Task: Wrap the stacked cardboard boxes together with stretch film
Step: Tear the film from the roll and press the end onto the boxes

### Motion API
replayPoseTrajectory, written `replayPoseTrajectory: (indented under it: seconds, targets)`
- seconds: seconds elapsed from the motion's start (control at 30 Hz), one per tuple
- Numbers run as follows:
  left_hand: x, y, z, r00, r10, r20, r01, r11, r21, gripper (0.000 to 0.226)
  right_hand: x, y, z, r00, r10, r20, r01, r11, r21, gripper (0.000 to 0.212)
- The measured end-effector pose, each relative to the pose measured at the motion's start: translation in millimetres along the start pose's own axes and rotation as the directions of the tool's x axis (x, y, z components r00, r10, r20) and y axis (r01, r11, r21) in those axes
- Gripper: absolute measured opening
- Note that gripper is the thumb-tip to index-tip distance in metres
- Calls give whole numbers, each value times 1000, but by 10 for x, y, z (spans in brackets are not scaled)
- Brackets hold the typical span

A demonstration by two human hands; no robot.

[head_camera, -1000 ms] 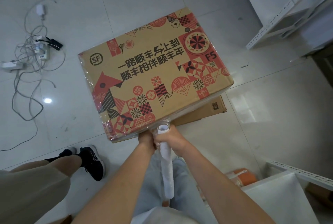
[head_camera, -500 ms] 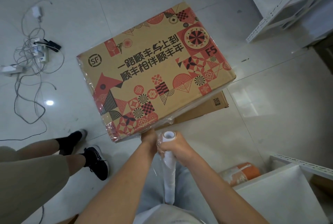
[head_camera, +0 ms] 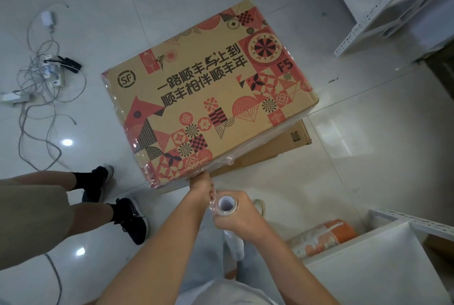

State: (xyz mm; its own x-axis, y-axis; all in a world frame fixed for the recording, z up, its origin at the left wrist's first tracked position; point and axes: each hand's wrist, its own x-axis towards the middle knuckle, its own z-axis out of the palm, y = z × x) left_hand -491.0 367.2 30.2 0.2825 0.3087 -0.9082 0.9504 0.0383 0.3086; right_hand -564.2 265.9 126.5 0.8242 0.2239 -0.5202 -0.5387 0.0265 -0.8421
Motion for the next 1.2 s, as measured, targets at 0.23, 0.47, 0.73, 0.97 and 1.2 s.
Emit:
replayPoseTrajectory:
  seconds: [0.23,0.47,0.73,0.97,1.2]
  targets:
    - [-200,-70,-224,962,-161,223,206,958,-198,40,15,205,-187,960,55,-276,-41,998,57,18]
    - [-391,-453,-105,902,-270,336,291,957,-13,79,-127,331,-323,956,-219,-193,179,962,-207,15]
    - [-272,-543,160,920,-117,375,100,993,66,35,-368,584,-129,952,-290,95,296,808,-509,32]
    - [-436,-726,126,882,-76,465,164,975,-152,46,-321,463,-373,946,9,325,88,955,-282,66]
    - [-451,-595,179,905,-53,422,149,969,-198,47,157,536,-617,965,104,-241,-171,945,-279,29]
